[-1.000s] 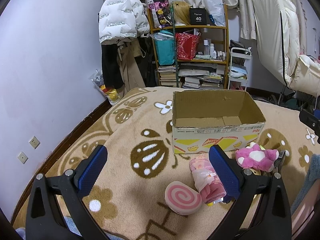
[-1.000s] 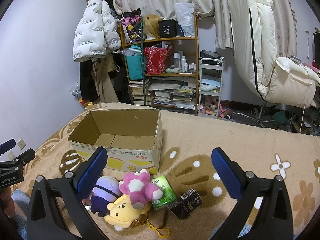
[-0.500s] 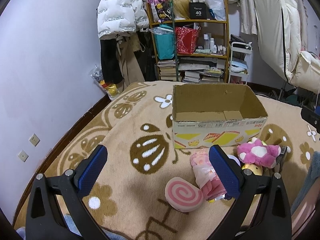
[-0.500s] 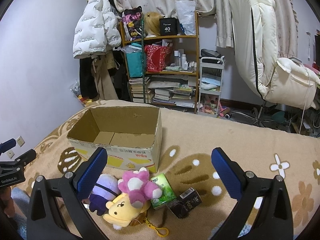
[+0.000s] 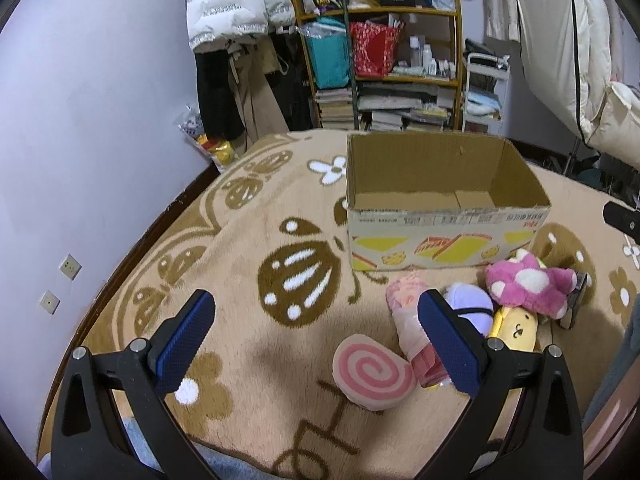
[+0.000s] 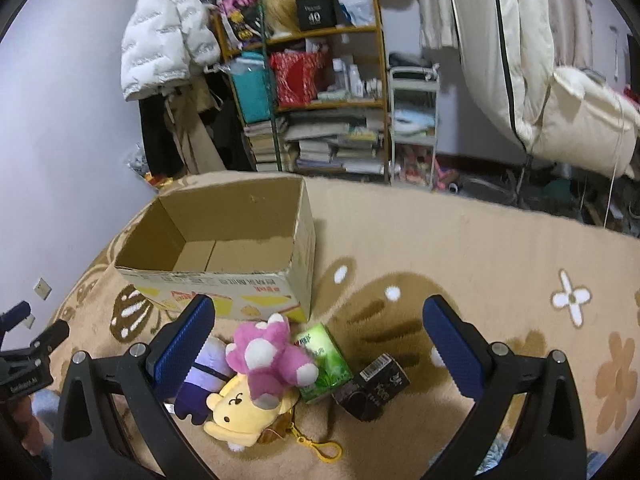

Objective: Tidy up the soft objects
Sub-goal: 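Lower the left gripper onto the pink swirl cushion while the right gripper reaches the pink plush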

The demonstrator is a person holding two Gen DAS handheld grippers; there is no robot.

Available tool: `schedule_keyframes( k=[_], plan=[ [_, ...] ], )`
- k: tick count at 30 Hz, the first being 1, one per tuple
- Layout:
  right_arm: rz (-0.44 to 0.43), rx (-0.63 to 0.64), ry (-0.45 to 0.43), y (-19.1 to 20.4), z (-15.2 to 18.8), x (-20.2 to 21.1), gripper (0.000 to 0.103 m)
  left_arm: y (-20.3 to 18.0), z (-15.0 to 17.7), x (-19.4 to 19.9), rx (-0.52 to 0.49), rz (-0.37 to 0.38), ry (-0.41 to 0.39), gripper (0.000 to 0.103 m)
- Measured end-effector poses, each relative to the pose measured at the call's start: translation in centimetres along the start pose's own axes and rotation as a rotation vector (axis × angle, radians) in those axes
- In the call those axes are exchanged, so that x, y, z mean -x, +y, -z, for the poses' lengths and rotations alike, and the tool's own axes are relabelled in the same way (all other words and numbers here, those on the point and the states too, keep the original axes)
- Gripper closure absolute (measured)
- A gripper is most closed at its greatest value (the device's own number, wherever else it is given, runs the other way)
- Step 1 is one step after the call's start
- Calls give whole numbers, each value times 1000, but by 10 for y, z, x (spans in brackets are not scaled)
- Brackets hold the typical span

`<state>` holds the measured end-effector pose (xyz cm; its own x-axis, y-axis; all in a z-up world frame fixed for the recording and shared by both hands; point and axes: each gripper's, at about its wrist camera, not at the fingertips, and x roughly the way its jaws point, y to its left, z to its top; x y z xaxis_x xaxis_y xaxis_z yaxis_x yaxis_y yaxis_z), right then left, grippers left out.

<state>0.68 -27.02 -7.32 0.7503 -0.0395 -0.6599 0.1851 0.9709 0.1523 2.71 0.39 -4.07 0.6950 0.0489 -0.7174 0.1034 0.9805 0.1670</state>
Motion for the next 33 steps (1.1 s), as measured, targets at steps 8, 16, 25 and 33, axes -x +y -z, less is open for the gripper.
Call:
schedule_keyframes(
  k=[8, 16, 25, 33],
  plan=[
    [-1, 2, 77, 3, -11, -20, 0, -5, 3, -26, -9, 10, 112, 2],
    [20, 77, 143, 21, -13, -51, 0, 0, 5, -56, 76, 92, 238, 2],
    [42, 142, 211, 40, -4, -86, 0, 5, 12, -85, 151, 133, 350, 2],
    [56, 211, 288, 52, 10, -110, 0, 12, 18, -99, 195, 123, 420, 3]
  ],
)
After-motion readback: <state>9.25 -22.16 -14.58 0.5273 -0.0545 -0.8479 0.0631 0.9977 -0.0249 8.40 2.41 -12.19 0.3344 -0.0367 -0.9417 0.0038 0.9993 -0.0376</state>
